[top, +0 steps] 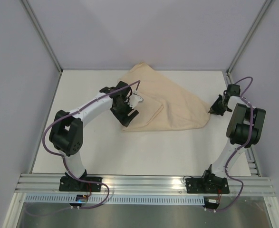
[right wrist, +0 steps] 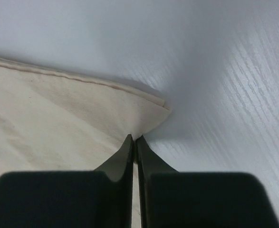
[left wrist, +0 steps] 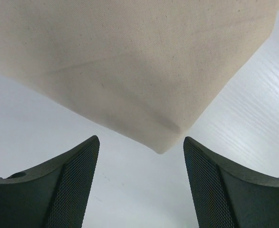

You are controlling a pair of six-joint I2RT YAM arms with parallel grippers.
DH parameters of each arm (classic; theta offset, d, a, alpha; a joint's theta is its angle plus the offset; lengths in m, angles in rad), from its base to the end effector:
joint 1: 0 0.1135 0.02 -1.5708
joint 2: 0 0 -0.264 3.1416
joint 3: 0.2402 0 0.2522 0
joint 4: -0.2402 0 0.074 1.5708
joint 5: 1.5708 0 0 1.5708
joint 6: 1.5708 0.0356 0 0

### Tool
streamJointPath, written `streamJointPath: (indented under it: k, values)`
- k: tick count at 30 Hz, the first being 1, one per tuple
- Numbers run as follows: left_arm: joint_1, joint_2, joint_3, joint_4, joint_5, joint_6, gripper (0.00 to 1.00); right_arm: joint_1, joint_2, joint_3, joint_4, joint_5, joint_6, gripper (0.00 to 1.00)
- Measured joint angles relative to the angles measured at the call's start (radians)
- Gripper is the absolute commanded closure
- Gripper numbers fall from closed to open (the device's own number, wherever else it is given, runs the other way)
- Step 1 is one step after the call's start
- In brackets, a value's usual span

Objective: Prepare the surgical pack

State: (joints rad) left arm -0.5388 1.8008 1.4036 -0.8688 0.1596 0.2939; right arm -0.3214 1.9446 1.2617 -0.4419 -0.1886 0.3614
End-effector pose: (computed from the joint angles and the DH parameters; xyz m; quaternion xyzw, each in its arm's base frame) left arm 0.3078 -0.1906 0.2270 0.4095 0.8962 -0.0967 0.1406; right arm 0.3734 -0.1173 0.1529 0.3054 0.9218 0.0962 0.2183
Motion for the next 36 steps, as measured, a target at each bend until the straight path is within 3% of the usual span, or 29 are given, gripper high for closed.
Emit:
streamJointPath:
  k: [8, 16, 21, 30, 36]
  values:
    - [0.073, -0.007, 0.071, -0.043, 0.081, -0.011, 0.18, 0.002, -0.013, 0.000, -0.016, -0.035, 0.008, 1.00]
    - [0.141, 0.016, 0.071, -0.014, 0.074, -0.046, 0.18, 0.084, -0.150, 0.000, -0.041, -0.045, 0.010, 1.00]
    - [0.150, 0.055, 0.071, 0.002, 0.066, -0.055, 0.19, 0.213, -0.248, -0.002, -0.039, -0.047, 0.034, 0.99]
    - [0.167, 0.119, 0.070, 0.043, 0.074, -0.061, 0.22, 0.599, -0.277, 0.053, 0.041, -0.067, 0.157, 1.00]
    - [0.168, 0.132, 0.080, 0.059, 0.097, -0.060, 0.25, 0.719, -0.251, 0.100, 0.172, -0.075, 0.285, 1.00]
